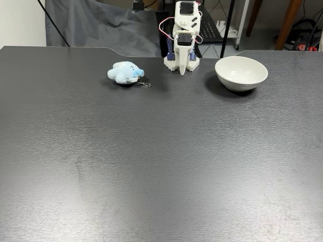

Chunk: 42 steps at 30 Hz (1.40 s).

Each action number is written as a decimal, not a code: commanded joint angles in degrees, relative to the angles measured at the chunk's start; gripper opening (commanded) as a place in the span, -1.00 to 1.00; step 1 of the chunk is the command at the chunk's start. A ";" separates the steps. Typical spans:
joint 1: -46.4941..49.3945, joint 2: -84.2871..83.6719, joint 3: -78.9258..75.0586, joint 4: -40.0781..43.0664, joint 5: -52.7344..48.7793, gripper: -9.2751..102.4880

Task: Grasp a skyblue doll and put it in the white bowl.

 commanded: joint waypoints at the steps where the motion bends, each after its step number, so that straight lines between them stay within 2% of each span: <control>1: 0.79 0.09 -0.35 -0.79 -0.35 -0.85; 29: 0.79 -0.35 -0.62 -1.49 0.09 -0.85; 33: 0.79 -8.70 -1.49 -6.68 0.18 -0.85; 39: 0.79 -19.60 -3.16 -22.94 -0.44 -0.85; 42: 0.79 -20.65 -8.70 -24.70 -0.44 -0.85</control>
